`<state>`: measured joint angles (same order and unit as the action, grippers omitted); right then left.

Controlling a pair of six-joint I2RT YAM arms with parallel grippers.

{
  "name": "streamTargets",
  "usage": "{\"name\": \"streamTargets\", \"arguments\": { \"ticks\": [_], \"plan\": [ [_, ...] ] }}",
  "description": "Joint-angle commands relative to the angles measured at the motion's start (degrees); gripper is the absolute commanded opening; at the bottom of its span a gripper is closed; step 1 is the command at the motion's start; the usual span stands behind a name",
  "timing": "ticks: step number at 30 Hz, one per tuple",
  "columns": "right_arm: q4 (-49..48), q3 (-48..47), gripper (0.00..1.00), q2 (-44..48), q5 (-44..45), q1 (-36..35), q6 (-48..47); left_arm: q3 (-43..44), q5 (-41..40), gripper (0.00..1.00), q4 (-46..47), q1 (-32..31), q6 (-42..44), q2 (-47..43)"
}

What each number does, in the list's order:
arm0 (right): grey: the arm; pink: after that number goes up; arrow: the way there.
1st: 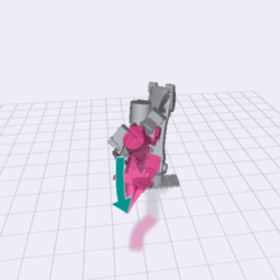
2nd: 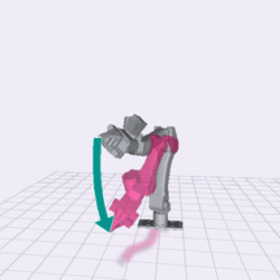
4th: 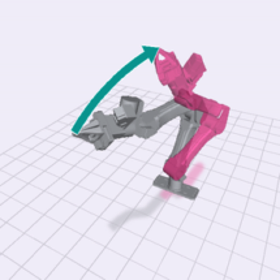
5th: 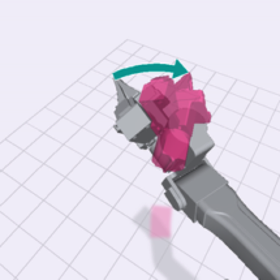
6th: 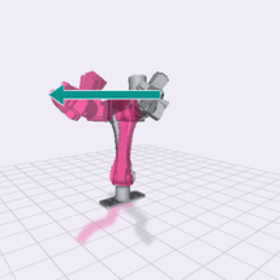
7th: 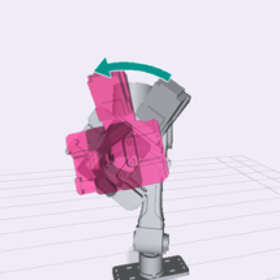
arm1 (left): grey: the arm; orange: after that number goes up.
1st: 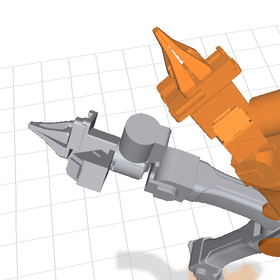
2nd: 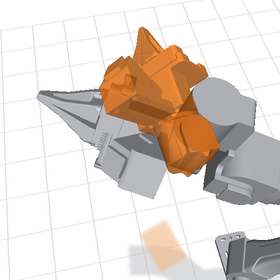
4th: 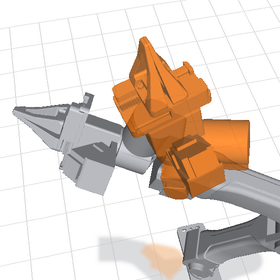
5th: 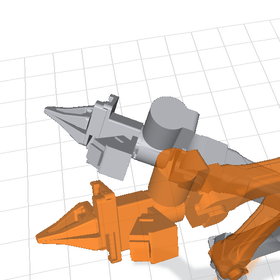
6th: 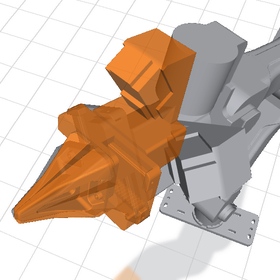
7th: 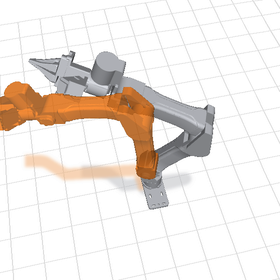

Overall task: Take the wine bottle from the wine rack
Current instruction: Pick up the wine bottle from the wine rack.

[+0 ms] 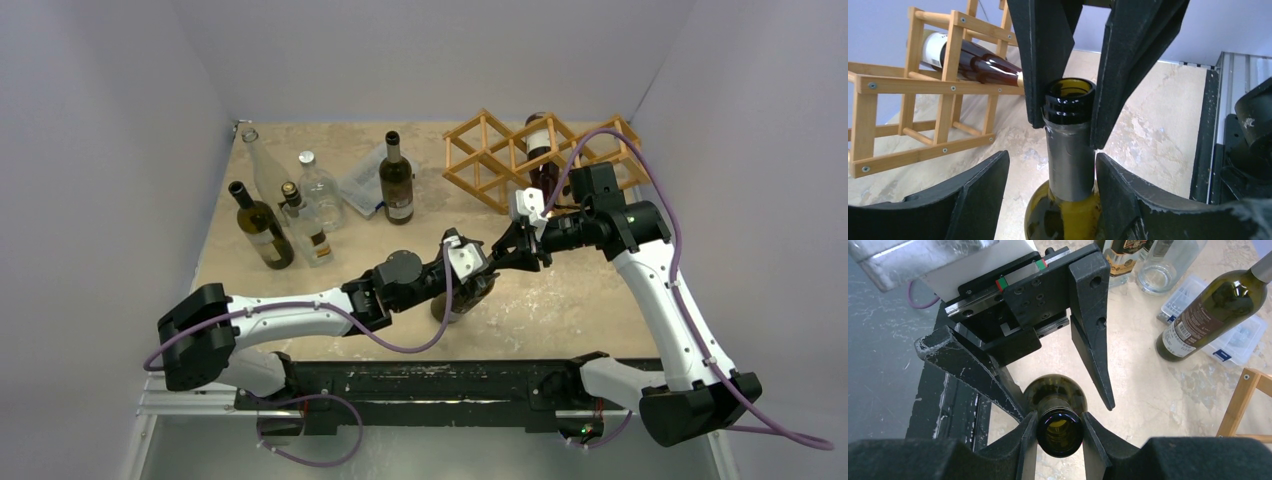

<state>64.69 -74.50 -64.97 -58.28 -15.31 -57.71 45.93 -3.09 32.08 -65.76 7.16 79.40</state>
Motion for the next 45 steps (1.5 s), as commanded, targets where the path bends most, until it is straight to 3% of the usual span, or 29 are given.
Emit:
{"name": "streamTargets", "arguments": {
  "ticks": [1,8,10,13,15,19,25,27,36,45],
  "plan": [
    [-1.0,0.7,0.0,0.1,-2.5,0.1,-0.1,1.9,-3.4,0.63,5.9,-0.9,1.0,0.6],
    [-1.2,1.0,0.01,0.0,-2.5,0.0,0.0,2.1,-3.2,0.55,6.3,-1.5,1.5,1.3],
    [-1.3,1.1,0.02,0.1,-2.5,0.0,0.1,2.1,-3.2,0.44,5.9,-1.6,1.5,1.3],
    [-1.5,1.4,0.03,0.1,-2.5,0.1,0.2,1.9,-2.8,0.09,5.4,-1.6,1.4,1.0],
    [-1.7,1.5,0.06,0.2,-2.5,0.1,0.4,1.4,-2.7,0.0,5.4,-1.7,1.1,0.6],
    [-1.7,1.7,0.27,0.6,-3.0,0.0,0.7,0.2,-3.2,0.0,6.4,-1.7,-0.1,-0.5],
    [-1.0,1.2,0.68,1.1,-4.4,0.3,0.7,-1.7,-3.9,0.0,8.0,-1.8,-1.3,-2.4],
    [-0.4,0.9,0.75,1.3,-5.8,0.9,0.4,-2.4,-4.2,0.0,8.3,-1.8,-1.6,-3.0],
    [4.3,-0.4,0.86,2.8,-12.2,6.4,-4.1,-5.5,-5.7,0.0,8.8,-1.8,-4.3,-6.8],
    [-0.1,4.9,0.89,5.1,-13.7,10.1,-2.5,-7.9,-9.0,0.0,7.7,-1.8,-5.5,-11.5]
  ]
}}
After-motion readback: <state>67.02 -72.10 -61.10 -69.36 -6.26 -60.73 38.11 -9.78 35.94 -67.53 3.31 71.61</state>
